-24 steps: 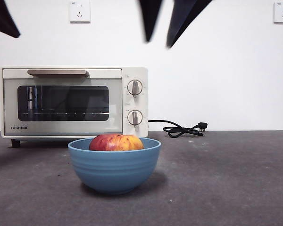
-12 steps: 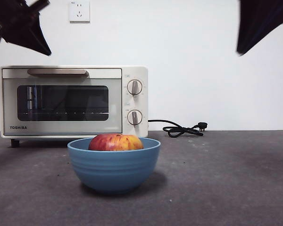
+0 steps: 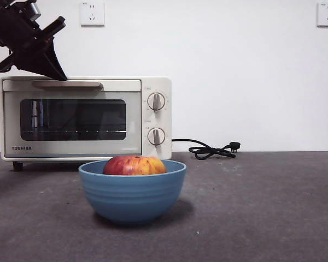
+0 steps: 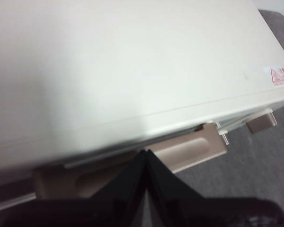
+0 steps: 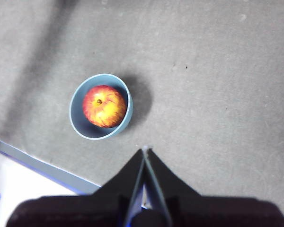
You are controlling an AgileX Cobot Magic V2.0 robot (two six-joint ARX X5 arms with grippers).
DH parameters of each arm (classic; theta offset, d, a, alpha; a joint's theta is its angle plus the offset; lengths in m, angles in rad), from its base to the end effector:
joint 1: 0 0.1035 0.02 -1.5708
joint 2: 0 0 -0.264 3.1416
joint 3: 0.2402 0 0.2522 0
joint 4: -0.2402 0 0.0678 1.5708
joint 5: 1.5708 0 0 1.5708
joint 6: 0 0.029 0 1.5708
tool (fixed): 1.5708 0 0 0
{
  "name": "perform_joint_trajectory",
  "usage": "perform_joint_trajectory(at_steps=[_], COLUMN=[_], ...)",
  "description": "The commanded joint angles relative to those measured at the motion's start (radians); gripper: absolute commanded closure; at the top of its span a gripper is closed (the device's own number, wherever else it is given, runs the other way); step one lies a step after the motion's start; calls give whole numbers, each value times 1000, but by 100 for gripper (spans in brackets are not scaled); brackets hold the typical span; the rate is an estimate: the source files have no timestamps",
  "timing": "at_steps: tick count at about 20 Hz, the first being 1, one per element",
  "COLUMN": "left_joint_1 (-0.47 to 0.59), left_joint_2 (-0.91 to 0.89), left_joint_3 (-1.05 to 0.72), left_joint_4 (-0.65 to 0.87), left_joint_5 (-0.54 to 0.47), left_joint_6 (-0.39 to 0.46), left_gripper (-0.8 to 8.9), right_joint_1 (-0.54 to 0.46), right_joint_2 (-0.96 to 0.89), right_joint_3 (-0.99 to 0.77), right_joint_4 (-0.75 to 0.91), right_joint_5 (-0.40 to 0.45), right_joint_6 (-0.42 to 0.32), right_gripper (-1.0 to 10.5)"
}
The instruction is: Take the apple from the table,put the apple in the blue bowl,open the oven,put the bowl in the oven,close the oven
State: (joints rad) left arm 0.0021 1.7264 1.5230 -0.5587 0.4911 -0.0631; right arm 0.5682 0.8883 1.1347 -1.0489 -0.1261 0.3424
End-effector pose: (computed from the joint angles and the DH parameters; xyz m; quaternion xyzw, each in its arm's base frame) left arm 0.3805 -0.0129 0.3091 -0.1191 0.3676 -0.2132 0.8974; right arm 0.1190 0.0803 0.3569 0.0631 0.4288 0.2437 0.8676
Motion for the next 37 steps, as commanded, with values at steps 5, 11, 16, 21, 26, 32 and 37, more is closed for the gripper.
perform_joint_trajectory(at_steps=[5, 11, 16, 21, 26, 32, 37], left_joint_1=[4, 4, 6, 6, 6, 6, 6], left_joint_2=[34, -62, -177, -223, -262, -262, -262], left_joint_3=[-30, -204, -412, -529, -619, -629, -665], left_joint_4=[-216, -98, 70, 154, 222, 212, 224], left_joint_5=[-29, -58, -58, -74, -98, -96, -99], left_joint_6=[97, 78, 35, 9, -15, -12, 5], left_gripper=[819, 819, 820, 819, 820, 820, 820], right_joint_1=[0, 0, 0, 0, 0, 0, 0], right_joint_2=[-10, -16, -16, -16, -16, -16, -15], right_joint_3=[-9, -9, -9, -9, -9, -9, -9], right_joint_4=[2, 2, 9, 8, 9, 7, 2], right_joint_5=[14, 25, 29, 51, 53, 74, 59], right_joint_6=[23, 23, 23, 23, 23, 24, 26], right_gripper=[953, 952, 952, 952, 952, 952, 949])
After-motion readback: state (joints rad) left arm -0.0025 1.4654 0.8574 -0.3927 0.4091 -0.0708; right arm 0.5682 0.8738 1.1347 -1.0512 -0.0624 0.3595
